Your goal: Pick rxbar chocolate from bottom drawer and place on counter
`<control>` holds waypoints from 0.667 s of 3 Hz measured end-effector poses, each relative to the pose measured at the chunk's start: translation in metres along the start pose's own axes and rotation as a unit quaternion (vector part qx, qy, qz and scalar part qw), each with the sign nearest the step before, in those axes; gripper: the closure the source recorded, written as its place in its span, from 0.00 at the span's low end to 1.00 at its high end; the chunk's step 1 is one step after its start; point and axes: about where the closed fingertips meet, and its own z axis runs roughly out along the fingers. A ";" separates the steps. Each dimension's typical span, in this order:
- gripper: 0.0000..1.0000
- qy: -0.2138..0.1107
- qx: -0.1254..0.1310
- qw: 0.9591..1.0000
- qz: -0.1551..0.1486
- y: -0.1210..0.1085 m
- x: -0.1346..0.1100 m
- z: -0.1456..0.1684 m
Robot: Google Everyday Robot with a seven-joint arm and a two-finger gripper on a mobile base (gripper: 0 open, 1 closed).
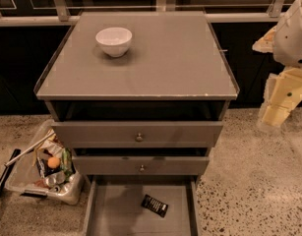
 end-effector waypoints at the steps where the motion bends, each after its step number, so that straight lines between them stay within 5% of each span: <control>1: 0.00 0.000 0.000 1.000 0.000 0.000 0.000 0.000; 2: 0.00 -0.016 -0.012 1.000 -0.004 0.011 -0.005 0.015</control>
Offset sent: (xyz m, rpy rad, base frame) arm -0.0116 0.0209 -0.0441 0.0802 0.0571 0.0517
